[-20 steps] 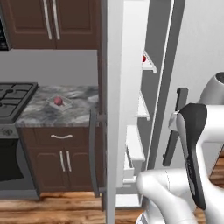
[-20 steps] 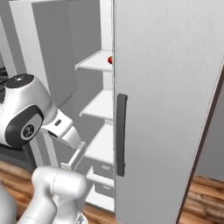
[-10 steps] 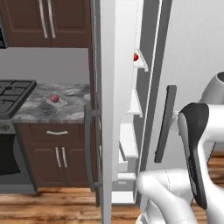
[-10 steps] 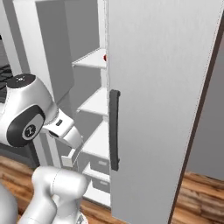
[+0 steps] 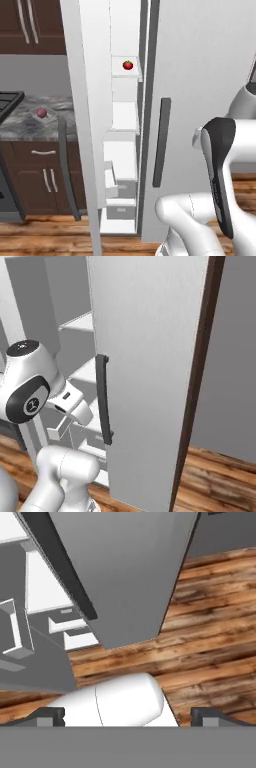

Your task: Take the onion and tomato out of the freezer and place them in the tupperware container on the counter. Then put the tupperware containing the vegetables back in the freezer.

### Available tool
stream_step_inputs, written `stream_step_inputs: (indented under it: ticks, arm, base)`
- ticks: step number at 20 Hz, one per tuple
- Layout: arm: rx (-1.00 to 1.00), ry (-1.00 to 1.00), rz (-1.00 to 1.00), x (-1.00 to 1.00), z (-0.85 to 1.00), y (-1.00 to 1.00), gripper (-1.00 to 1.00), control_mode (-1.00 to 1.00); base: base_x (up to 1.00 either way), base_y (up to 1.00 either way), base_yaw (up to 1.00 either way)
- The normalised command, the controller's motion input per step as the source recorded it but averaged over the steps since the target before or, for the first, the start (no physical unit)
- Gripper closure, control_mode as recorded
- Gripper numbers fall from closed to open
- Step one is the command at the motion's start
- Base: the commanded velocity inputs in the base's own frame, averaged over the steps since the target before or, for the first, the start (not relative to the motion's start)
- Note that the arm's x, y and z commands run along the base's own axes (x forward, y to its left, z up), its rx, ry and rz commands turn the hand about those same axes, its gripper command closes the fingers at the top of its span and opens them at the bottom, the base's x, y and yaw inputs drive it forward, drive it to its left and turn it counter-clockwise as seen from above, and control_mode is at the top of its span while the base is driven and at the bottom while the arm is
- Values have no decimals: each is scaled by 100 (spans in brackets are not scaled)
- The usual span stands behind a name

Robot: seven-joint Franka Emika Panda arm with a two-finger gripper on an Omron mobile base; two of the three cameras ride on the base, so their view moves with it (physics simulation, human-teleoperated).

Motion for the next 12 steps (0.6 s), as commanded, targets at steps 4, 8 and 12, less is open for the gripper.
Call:
stream_step_inputs:
  ticks: [4, 8, 12]
  arm:
    - [0, 0, 0, 0, 0, 0, -100, 100]
    - [0, 0, 0, 0, 0, 0, -100, 100]
    - [0, 0, 0, 0, 0, 0, -100, 100]
  base:
    - [39, -28, 0]
    - [96, 0, 0]
    - [96, 0, 0]
